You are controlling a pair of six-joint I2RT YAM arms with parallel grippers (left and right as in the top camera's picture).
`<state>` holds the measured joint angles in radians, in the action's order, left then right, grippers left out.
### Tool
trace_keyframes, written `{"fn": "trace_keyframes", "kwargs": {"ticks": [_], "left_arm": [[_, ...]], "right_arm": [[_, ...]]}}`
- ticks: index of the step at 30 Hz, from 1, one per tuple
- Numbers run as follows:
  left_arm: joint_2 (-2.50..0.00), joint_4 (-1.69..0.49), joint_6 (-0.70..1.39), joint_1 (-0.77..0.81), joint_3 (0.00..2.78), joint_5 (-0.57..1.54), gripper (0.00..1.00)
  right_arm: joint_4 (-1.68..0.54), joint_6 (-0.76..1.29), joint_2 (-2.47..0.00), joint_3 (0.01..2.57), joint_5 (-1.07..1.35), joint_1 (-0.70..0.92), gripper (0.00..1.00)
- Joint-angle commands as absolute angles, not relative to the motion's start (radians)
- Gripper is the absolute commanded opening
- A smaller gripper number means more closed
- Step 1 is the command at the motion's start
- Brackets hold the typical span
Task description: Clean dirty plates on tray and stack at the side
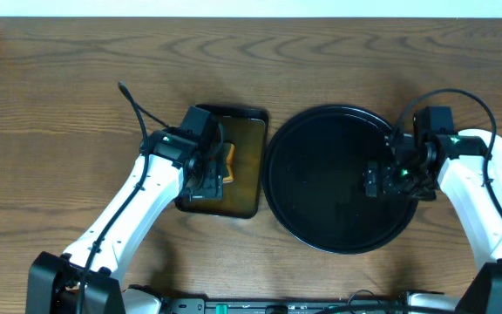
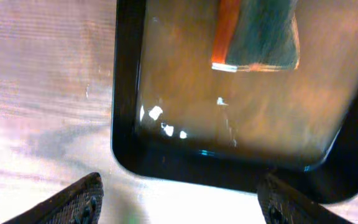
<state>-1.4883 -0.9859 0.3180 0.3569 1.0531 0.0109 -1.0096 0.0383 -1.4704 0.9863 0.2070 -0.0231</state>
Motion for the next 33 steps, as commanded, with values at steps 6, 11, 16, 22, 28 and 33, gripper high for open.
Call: {"fn": "trace_keyframes", "kwargs": {"ticks": [6,11,16,22,28,33], "left_arm": [[-1.213,-0.949,0.334,0.366,0.94,0.056,0.81],[-0.895,-0.813,0.334,0.366,0.776,0.04,0.81],[-0.647,-0.764,0.334,0.366,0.69,0.036,0.81],[-0.528,-0.769,0.334,0.366,0.686,0.037,0.81],[-0.527,-0.776,0.334,0.366,0.686,0.037,0.81],[-0.527,-0.777,0.334,0.366,0.686,0.037,0.81]], "right_arm": [[-0.912,0.112,-1.127,0.822,0.184,-0.015,0.99],[-0.873,0.112,-0.827,0.748,0.126,-0.015,0.99],[-0.865,0.111,-0.642,0.742,0.105,-0.015,0.99],[-0.883,0.111,-0.552,0.742,0.105,-0.015,0.99],[-0.887,0.111,-0.556,0.742,0.105,-0.015,0.99],[-0.896,0.111,-0.556,0.742,0.105,-0.015,0.99]]}}
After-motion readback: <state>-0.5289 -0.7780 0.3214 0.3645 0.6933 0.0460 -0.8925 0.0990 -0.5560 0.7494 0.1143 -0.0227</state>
